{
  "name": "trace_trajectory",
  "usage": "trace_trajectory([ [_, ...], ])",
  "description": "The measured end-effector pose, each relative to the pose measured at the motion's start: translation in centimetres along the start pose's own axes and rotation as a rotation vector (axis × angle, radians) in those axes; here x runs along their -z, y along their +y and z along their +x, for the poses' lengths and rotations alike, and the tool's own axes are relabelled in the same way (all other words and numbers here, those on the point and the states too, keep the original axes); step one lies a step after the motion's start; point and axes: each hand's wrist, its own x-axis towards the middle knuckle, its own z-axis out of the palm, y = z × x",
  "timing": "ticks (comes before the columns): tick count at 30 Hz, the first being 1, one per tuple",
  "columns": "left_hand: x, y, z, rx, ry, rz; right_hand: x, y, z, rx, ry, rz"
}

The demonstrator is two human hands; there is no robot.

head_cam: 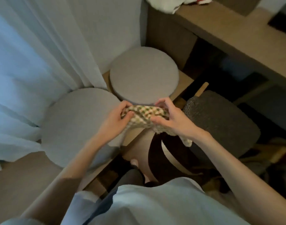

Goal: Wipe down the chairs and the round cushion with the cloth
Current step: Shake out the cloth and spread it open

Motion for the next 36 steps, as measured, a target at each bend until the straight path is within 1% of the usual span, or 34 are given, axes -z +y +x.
trace_trajectory([
  [2,-0.5,1.6,2.4,-0.058,-0.095,-0.016,1.5,0.1,-1.9,-0.005,0.082,-0.204],
  [4,-1.1,3.1,4.6,-0.114,-0.169,-0.013,2.4,0.4,-3.6,-0.010,0.205,-0.396],
  [6,-1.9,5.0,6.5,-0.184,-0.244,-0.009,3.0,0.5,-5.3,-0.036,0.324,-0.498],
  [8,-3.0,6.9,7.9,-0.240,-0.333,-0.039,3.4,0.6,-6.9,-0.102,0.430,-0.458],
  [12,-6.4,10.4,9.7,-0.307,-0.533,-0.114,4.7,0.7,-10.8,-0.155,0.634,-0.246],
  [15,-9.5,12.9,10.0,-0.354,-0.627,-0.155,5.6,0.9,-13.9,-0.209,0.722,-0.125],
  [18,-12.5,15.2,9.7,-0.381,-0.688,-0.158,6.7,1.9,-17.6,-0.250,0.796,-0.068],
  [21,-15.7,17.5,8.6,-0.439,-0.721,-0.148,7.9,2.9,-22.0,-0.249,0.846,0.016],
  [24,-19.2,19.7,6.7,-0.464,-0.744,-0.108,8.9,4.4,-26.5,-0.256,0.921,0.043],
  [27,-23.2,21.8,4.5,-0.466,-0.796,-0.024,10.5,7.0,-31.6,-0.338,1.032,-0.002],
  [30,-27.5,24.5,2.3,-0.520,-0.754,0.115,12.7,9.2,-37.7,-0.408,1.146,-0.029],
  [33,-31.1,27.2,0.3,-0.544,-0.716,0.172,15.1,10.7,-43.6,-0.394,1.175,-0.011],
  [36,-34.2,29.7,-0.9,-0.529,-0.669,0.200,17.3,11.7,-48.4,-0.448,1.178,0.009],
])
